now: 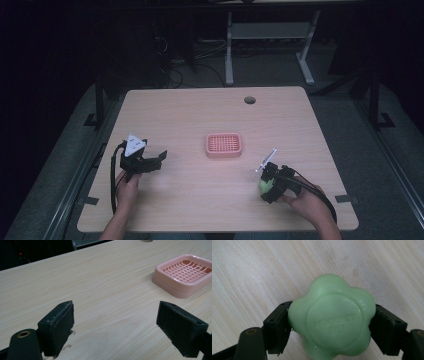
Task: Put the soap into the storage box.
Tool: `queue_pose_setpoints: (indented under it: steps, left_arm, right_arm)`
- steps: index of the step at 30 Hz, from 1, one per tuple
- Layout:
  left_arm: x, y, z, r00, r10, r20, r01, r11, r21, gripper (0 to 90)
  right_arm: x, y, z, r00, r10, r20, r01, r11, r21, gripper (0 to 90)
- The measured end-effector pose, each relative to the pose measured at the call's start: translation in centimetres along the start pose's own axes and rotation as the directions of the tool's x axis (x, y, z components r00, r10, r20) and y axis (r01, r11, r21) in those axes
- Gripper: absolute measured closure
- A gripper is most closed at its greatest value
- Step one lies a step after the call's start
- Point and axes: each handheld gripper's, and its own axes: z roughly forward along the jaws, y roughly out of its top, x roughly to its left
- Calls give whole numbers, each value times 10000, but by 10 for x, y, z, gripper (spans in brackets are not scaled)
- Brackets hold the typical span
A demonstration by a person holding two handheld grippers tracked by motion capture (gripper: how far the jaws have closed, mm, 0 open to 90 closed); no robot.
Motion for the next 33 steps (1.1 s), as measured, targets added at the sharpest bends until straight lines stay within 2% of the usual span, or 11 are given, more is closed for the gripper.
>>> queue_pose_setpoints:
  steps: [7, 10, 16, 33]
  left_arm:
    - [1, 0, 0, 10000, 24, -1, -24, 10000, 32, 143]
    - [1, 0, -1, 10000, -4, -9, 4, 10000, 32, 143]
    - [0, 0, 0, 10000, 13, 29, -14, 10000, 48, 143]
    - [0, -1, 0, 10000, 4, 17, -4, 10000, 22, 143]
  right_arm:
    - [-2, -1, 0, 9999, 23, -145, -24, 10000, -64, 247]
    - [-1, -1, 0, 9999, -98, 23, 98, 9999, -61, 248]
    - [1, -2, -1, 9997, -244, 37, 245, 9997, -72, 250]
    - [5, 2, -16, 9982, -575, 186, 587, 9956, -732, 255]
